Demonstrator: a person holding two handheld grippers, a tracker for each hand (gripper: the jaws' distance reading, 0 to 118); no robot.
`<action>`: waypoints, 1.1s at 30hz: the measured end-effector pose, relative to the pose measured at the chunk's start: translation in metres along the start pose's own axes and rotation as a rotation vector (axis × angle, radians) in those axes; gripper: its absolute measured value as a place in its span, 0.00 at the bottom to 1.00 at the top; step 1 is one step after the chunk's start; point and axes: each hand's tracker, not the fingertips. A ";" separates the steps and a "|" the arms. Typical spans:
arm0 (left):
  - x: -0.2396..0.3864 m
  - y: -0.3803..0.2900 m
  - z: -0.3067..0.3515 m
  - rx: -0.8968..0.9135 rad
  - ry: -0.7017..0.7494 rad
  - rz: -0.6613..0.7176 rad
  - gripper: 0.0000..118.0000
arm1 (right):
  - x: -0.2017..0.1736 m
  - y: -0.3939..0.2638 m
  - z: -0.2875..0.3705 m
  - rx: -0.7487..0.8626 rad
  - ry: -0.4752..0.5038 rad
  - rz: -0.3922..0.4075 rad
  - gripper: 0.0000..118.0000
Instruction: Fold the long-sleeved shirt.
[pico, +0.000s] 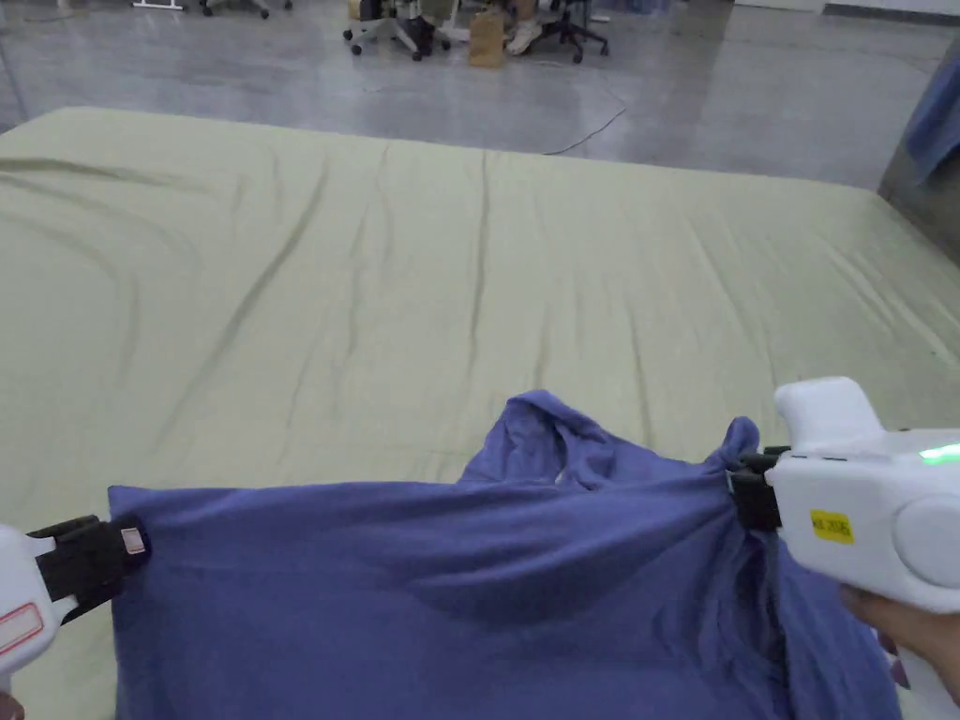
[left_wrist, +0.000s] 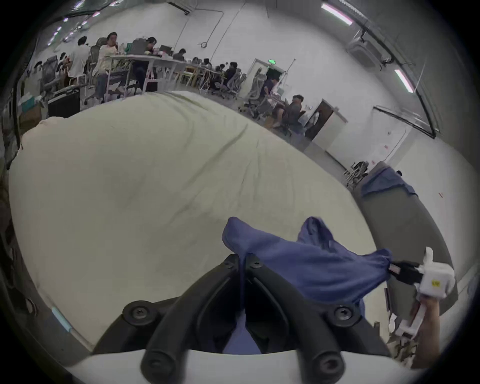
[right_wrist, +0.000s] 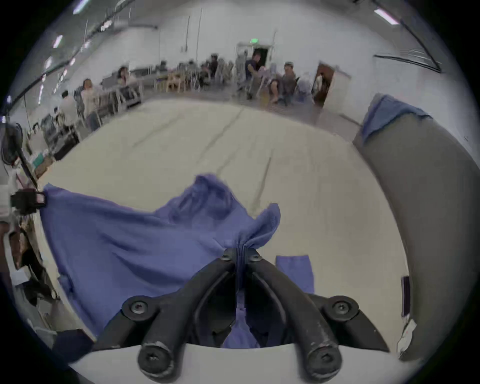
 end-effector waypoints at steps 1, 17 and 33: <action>0.007 -0.001 0.013 0.008 -0.009 0.002 0.01 | 0.001 -0.007 0.029 0.038 0.003 -0.038 0.00; 0.086 -0.013 0.193 0.239 -0.202 -0.022 0.01 | 0.018 -0.071 0.289 0.465 -0.016 -0.261 0.00; 0.204 0.164 0.158 0.493 -0.314 -0.042 0.00 | 0.089 0.155 0.287 0.588 -0.093 -0.130 0.00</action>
